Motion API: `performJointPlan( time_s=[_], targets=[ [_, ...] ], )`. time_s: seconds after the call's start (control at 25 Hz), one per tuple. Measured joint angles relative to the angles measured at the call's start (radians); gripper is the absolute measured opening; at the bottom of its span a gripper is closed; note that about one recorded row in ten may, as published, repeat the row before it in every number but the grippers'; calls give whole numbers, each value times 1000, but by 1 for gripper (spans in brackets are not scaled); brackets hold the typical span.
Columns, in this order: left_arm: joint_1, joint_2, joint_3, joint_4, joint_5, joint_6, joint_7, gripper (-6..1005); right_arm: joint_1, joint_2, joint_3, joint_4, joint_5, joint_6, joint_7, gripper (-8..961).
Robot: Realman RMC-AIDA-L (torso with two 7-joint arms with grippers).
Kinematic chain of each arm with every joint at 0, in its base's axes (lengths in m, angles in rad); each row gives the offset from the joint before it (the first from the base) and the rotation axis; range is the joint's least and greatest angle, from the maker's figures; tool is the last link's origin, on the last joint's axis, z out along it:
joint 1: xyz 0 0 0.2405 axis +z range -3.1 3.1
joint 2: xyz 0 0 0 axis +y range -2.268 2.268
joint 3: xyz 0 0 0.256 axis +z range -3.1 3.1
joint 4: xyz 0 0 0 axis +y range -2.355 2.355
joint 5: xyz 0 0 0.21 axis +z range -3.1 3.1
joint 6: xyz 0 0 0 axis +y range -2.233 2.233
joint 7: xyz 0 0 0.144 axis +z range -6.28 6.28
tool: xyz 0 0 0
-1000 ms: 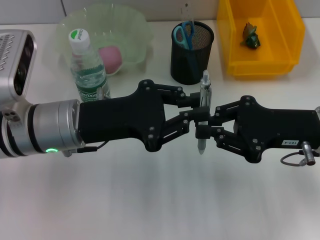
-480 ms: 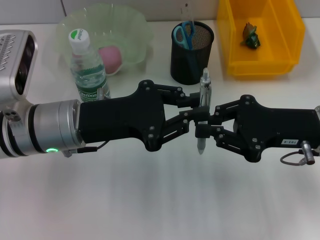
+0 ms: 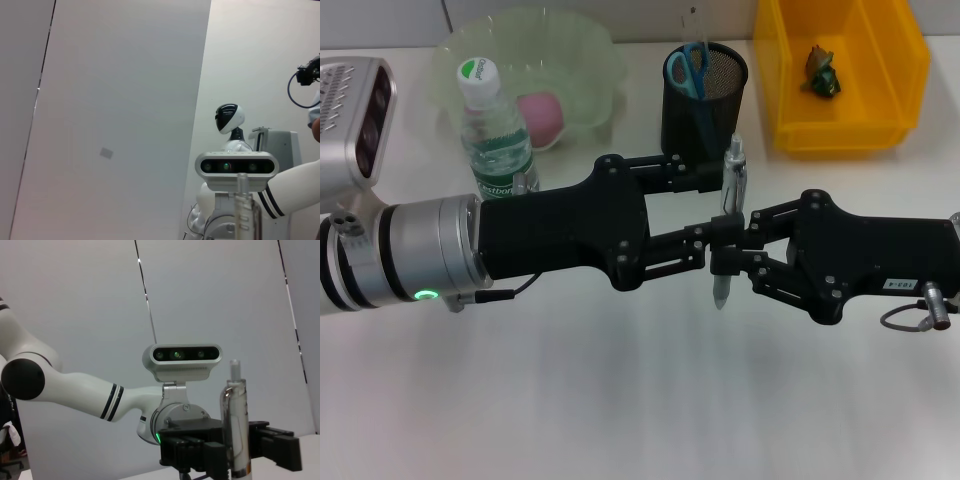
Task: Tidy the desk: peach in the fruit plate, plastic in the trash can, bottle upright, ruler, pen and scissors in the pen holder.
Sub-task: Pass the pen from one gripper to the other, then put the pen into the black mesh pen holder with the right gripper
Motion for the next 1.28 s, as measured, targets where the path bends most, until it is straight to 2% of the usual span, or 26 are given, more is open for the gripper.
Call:
performJointPlan(
  time_s=[0.36,0.56,0.88,1.12,1.28],
  targets=[
    [12,1,0,0,-17,31,9,566,-17,0,5,-5,-1,23,-1,150],
    [31,3,-4,5,-31,63,10,769,-35,-2,34,-26,1,57,1,156],
    [66,-1,-1,-10,-56,67,29,786,-34,-2,95,-63,91,155,61,165],
    [74,1,6,-23,-56,74,48,786,0,-1,88,-78,201,344,61,173],
    [75,1,14,-24,-49,74,63,787,41,0,84,-73,214,440,31,177]
  ],
)
